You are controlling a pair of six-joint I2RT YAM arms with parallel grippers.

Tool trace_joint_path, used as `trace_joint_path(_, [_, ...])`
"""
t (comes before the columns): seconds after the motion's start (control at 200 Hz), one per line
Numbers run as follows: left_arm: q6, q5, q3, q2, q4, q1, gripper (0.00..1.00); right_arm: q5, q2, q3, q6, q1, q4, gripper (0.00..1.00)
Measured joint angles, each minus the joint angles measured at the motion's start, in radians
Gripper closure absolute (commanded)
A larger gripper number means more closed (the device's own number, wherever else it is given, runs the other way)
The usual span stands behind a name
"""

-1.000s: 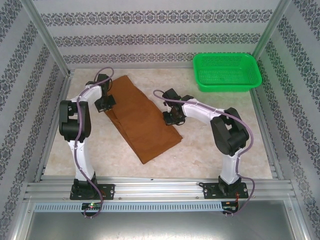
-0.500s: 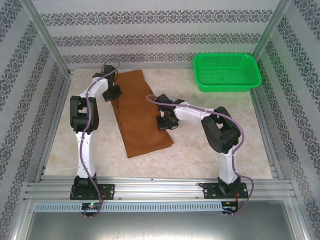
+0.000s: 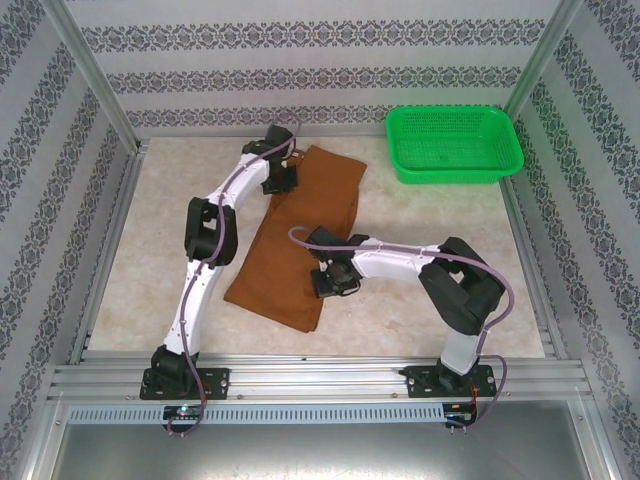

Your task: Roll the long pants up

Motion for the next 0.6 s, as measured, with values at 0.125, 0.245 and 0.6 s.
trace_joint_path(0.125, [-0.003, -0.011, -0.044, -0.025, 0.003, -0.016, 1.00, 0.020, -0.045, -0.048, 0.015, -0.056, -0.038, 1.00])
trace_joint_path(0.245, [-0.003, -0.034, -0.151, -0.085, 0.029, -0.009, 1.00, 0.045, -0.077, -0.069, 0.014, -0.165, -0.082, 1.00])
trace_joint_path(0.6, [0.001, -0.158, -0.552, -0.326, 0.071, 0.005, 0.48, 0.067, -0.135, -0.066, -0.026, -0.256, -0.151, 0.60])
